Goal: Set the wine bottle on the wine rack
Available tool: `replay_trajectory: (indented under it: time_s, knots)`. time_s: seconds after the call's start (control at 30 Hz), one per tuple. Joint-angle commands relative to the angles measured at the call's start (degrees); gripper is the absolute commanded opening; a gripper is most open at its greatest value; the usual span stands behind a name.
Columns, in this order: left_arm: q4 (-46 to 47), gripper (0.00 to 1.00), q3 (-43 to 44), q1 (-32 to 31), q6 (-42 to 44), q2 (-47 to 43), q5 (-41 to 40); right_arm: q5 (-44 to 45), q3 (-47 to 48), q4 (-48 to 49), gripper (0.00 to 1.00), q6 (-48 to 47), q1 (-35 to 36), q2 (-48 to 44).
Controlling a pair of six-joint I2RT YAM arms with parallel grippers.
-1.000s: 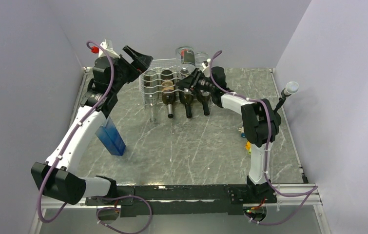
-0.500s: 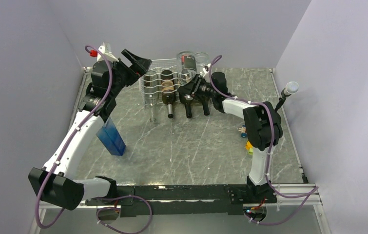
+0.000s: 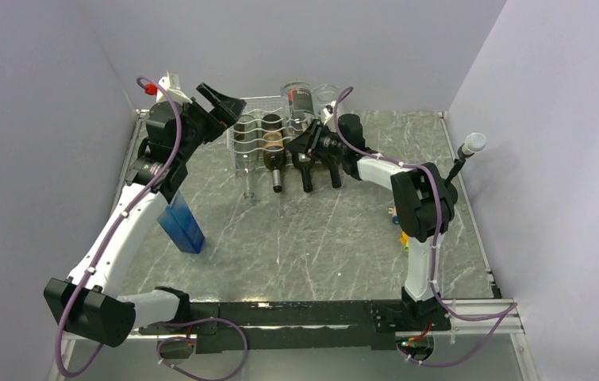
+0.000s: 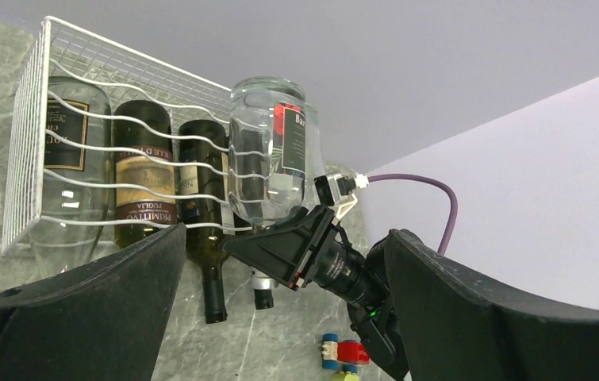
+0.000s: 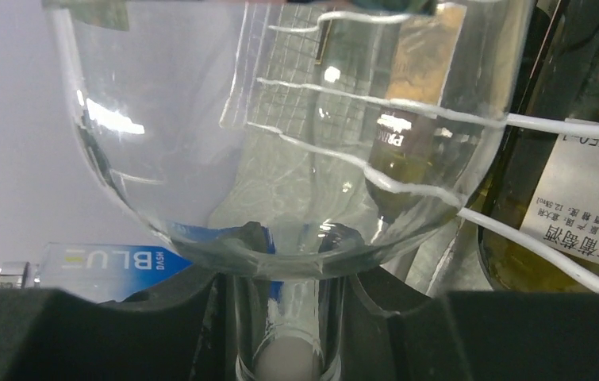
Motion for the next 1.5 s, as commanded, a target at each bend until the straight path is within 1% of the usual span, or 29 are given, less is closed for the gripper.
replay_trajectory:
  time_s: [0.0, 0.33, 0.63, 0.77, 0.9, 1.03, 1.2, 1.47]
  knots:
    - [0.38, 0.99, -0.43, 0.12, 1.29, -1.73, -0.38, -0.12, 4.21, -1.82, 0.00, -1.96, 0.10, 1.47]
    - [0.39, 0.99, -1.29, 0.14, 1.53, -1.86, -0.35, 0.71, 6.31, -7.05, 0.00, -2.85, 0.05, 3.24]
    - [0.29, 0.99, -1.91, 0.16, 1.64, -2.58, -0.37, 3.86, 5.73, -6.56, 0.00, 1.82, -0.03, 2.97]
    - [0.20, 0.99, -1.85, 0.13, 1.68, -2.84, -0.38, 7.60, 5.93, -7.33, 0.00, 2.48, 0.06, 1.92]
    - [-0.10, 0.99, -1.78, 0.12, 1.72, -3.10, -2.10, 12.42, 7.77, -11.05, 0.00, 1.06, 0.14, 0.64]
    - [-0.22, 0.99, -1.92, 0.12, 1.77, -3.35, -2.23, 18.28, 11.98, -18.28, 0.00, -2.99, 0.75, -0.60]
    - [-0.31, 0.99, -2.18, 0.12, 1.81, -3.70, -2.45, 27.77, 16.33, -27.42, 0.00, -9.22, 2.22, -2.31]
    - [-0.04, 0.99, -2.34, 0.12, 1.64, -3.90, -2.41, 37.25, 21.22, -36.87, 0.00, -14.54, 3.21, -2.60]
